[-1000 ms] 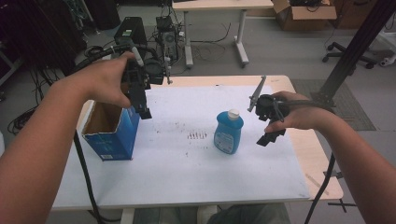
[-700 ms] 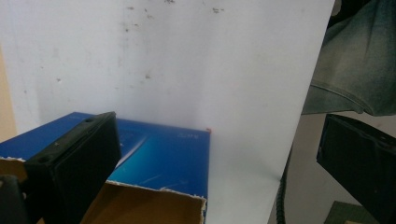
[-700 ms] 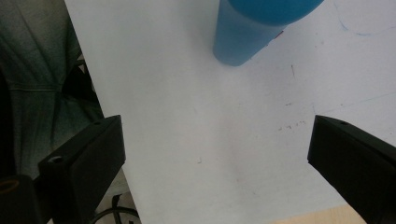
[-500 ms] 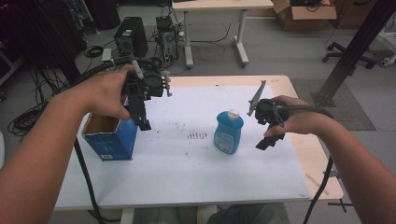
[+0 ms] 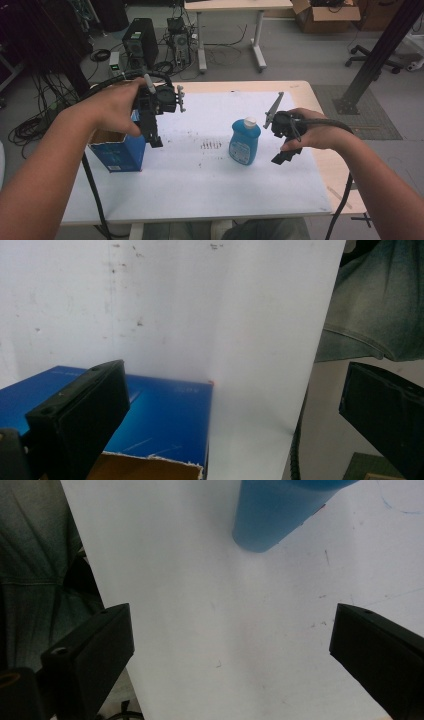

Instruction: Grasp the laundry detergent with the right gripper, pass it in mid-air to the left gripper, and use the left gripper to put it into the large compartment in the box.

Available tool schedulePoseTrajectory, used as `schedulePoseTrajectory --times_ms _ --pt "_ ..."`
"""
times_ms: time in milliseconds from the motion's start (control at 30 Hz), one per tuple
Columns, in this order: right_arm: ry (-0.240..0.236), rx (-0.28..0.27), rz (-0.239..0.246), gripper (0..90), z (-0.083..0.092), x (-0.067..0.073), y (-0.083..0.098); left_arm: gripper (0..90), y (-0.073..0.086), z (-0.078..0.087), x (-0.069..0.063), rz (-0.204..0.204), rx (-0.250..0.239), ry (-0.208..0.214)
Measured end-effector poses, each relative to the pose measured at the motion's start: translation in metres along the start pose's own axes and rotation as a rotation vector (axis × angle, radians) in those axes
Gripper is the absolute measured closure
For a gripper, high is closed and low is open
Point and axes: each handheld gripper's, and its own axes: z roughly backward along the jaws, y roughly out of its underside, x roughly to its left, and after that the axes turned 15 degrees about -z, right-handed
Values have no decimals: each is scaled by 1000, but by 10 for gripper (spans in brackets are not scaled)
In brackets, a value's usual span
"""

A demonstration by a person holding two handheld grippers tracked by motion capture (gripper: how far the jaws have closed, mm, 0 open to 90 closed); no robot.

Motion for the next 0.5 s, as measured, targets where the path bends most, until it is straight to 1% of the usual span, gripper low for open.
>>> schedulePoseTrajectory --times_ms 133,267,400,500 --pt "-14 -16 -21 42 -5 -1 1 2 1 -2 -2 2 -9 1" --pt "-21 -34 -44 43 -11 -4 3 2 1 -5 -3 -3 -7 5" --pt "-33 -70 -77 45 -16 -7 5 2 1 -7 -3 -7 -3 11" --pt "-38 -89 -91 46 -20 -9 6 2 0 -8 -3 -8 -4 8"
